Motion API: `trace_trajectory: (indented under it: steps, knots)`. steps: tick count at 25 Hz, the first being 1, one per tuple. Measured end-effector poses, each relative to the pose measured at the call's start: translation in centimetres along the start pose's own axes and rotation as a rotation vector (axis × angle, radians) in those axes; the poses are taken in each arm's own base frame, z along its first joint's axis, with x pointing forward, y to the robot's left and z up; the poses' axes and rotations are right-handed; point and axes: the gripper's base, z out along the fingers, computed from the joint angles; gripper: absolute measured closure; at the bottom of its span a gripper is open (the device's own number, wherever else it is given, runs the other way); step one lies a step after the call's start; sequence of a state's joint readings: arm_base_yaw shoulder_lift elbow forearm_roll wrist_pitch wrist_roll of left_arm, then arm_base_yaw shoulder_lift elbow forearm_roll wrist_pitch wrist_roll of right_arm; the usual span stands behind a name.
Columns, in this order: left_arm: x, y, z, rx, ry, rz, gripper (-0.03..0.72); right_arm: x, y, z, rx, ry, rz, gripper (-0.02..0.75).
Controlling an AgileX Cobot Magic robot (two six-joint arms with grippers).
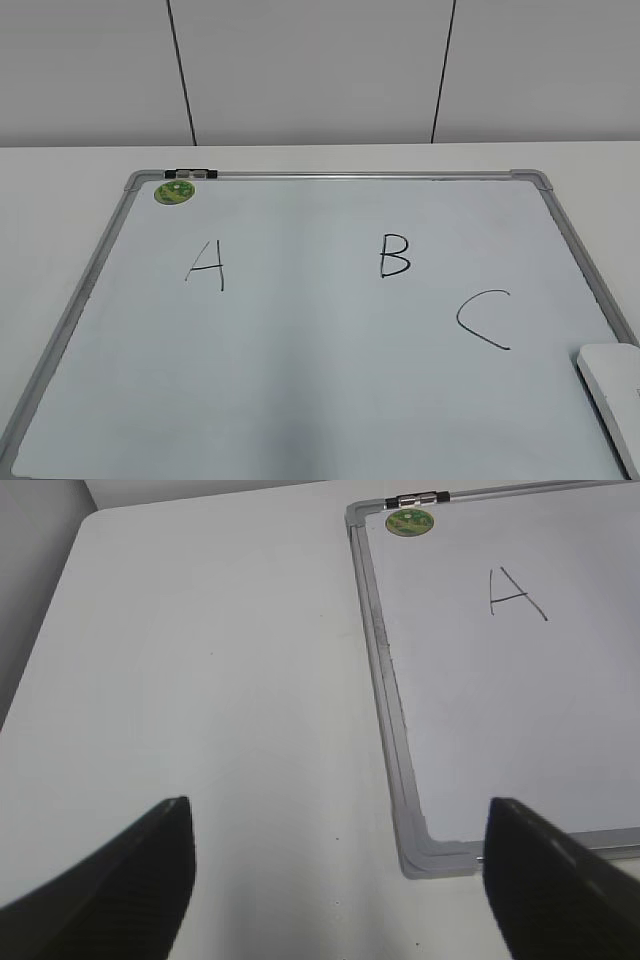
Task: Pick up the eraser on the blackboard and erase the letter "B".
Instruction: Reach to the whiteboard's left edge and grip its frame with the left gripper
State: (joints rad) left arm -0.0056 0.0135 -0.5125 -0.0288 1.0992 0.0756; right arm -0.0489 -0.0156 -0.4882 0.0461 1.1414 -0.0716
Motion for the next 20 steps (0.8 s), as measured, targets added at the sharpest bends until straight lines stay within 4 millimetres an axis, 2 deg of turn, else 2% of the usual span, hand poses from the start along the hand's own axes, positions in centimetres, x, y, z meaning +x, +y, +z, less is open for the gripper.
trace_trajectory:
  steps: [10,16,20]
  knots:
    - [0.0,0.0,0.0,0.0,0.0,0.0,0.014,0.0,0.0,0.0,0.0,0.0,0.0,0.151]
    - [-0.01,-0.07,0.0,0.008,-0.001,-0.004,0.083,0.0,0.0,0.0,0.0,0.0,0.0,0.151]
    - [-0.22,-0.08,0.07,0.011,0.008,-0.005,0.095,0.0,0.0,0.0,0.0,0.0,0.0,0.151]
